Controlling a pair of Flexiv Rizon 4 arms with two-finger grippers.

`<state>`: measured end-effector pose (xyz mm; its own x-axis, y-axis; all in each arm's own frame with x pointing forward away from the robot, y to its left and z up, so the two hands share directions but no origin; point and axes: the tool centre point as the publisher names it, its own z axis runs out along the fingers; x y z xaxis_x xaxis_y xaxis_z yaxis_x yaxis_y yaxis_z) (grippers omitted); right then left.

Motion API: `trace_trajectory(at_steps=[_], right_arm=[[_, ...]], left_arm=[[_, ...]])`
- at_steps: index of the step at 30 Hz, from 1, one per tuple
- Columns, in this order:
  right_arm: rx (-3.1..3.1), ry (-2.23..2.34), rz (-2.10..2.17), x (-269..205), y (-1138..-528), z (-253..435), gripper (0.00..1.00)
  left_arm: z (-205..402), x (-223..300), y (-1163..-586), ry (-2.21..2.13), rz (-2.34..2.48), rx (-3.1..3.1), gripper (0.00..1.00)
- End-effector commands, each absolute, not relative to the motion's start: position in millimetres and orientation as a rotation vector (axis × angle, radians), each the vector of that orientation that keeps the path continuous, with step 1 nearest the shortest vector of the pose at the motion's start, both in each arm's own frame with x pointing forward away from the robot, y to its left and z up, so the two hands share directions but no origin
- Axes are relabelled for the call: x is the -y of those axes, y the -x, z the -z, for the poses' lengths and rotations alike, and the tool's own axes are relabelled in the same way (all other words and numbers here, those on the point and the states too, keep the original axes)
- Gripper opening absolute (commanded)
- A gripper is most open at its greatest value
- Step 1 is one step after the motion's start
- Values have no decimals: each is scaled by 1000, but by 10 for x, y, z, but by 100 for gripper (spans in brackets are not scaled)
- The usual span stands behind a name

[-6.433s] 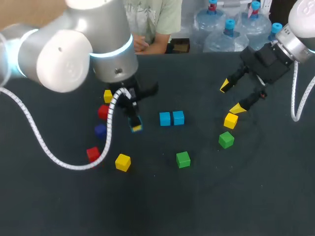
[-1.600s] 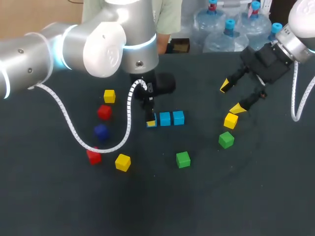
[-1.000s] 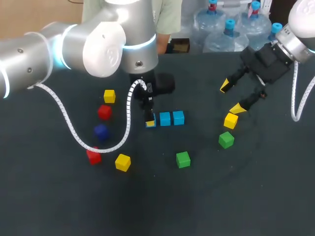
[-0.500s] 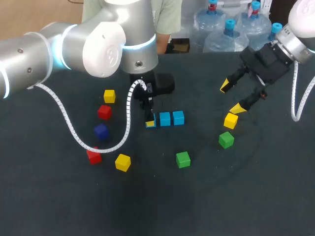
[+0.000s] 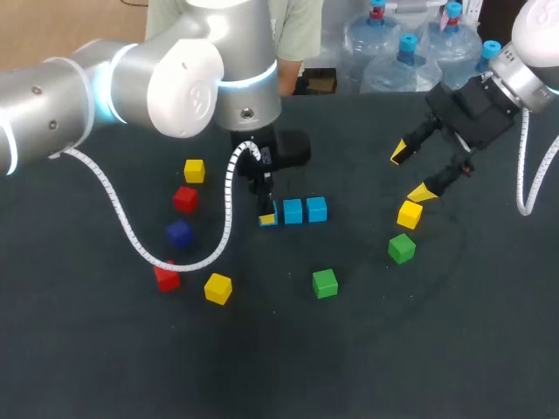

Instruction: Place the blue cubes, place green cubes on the blue cubes, place the yellow cubes on the green cubes, then place the red cubes on the yellow cubes, and place purple cube on the red cubes.

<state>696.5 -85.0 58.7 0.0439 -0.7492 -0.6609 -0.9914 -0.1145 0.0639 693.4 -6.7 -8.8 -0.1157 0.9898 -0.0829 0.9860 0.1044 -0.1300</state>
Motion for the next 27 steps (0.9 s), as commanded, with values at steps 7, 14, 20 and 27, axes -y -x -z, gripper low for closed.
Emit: trace_trajectory(at_steps=[7, 14, 20, 27], right_arm=[[-1748, 1915, -789, 851, -6963, -585, 100], [-1748, 1915, -789, 851, -6963, -585, 100], [-1748, 1915, -789, 851, -6963, -585, 100], [-1748, 1915, -789, 851, -6963, -585, 100]], left_arm=[[96, 87, -6946, 2082, -234, 2308, 0], [100, 63, -6925, 2056, -236, 2313, 100], [88, 61, -6936, 2053, -234, 2320, 100], [-26, 78, -6922, 2085, -247, 2353, 100]])
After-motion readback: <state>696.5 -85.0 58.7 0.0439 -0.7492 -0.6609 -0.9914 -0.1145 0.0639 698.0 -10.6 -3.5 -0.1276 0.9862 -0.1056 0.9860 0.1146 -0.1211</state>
